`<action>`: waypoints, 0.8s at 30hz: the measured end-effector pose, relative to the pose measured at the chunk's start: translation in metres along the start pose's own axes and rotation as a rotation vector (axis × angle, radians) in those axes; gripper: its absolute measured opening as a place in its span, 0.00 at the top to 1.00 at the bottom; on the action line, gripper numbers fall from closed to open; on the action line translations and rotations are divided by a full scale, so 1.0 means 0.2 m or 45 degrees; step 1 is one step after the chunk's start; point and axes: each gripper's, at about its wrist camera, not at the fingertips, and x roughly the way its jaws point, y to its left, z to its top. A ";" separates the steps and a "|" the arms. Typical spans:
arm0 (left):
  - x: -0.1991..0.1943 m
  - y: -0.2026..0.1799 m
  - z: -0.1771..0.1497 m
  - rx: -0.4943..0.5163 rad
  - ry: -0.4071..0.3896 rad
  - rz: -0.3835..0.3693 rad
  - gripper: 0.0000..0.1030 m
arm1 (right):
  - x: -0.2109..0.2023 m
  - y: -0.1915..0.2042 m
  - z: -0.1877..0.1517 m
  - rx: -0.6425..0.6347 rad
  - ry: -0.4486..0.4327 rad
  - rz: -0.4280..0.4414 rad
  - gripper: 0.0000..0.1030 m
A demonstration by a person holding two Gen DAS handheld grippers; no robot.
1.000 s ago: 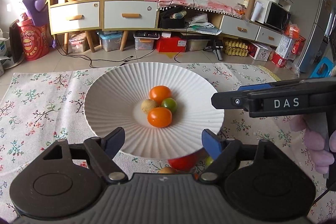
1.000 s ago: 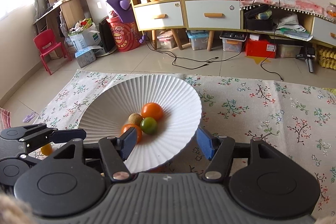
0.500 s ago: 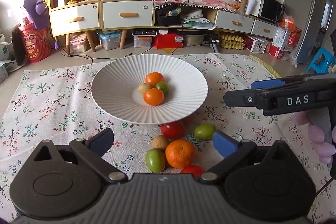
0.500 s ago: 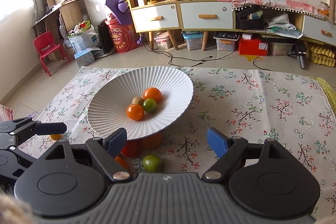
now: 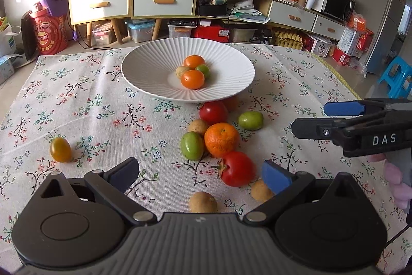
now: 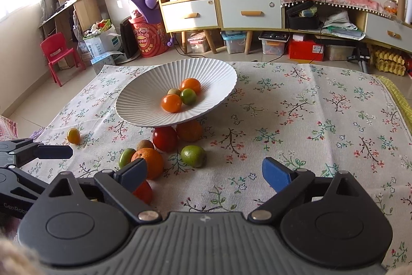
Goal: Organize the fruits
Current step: 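Withdraw both open tools from the bowl back toward the fruits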
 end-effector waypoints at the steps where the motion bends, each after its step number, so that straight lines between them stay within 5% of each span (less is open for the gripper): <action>1: 0.00 0.00 -0.01 0.009 -0.003 0.007 0.04 | 0.00 0.01 -0.01 -0.013 0.003 0.009 0.07; 15: 0.00 0.06 -0.19 -0.008 -0.001 0.055 0.04 | -0.04 0.10 -0.17 -0.127 -0.014 0.026 0.05; 24: 0.04 0.01 -0.27 0.028 0.007 0.040 0.04 | 0.01 0.16 -0.28 -0.186 0.070 0.044 0.05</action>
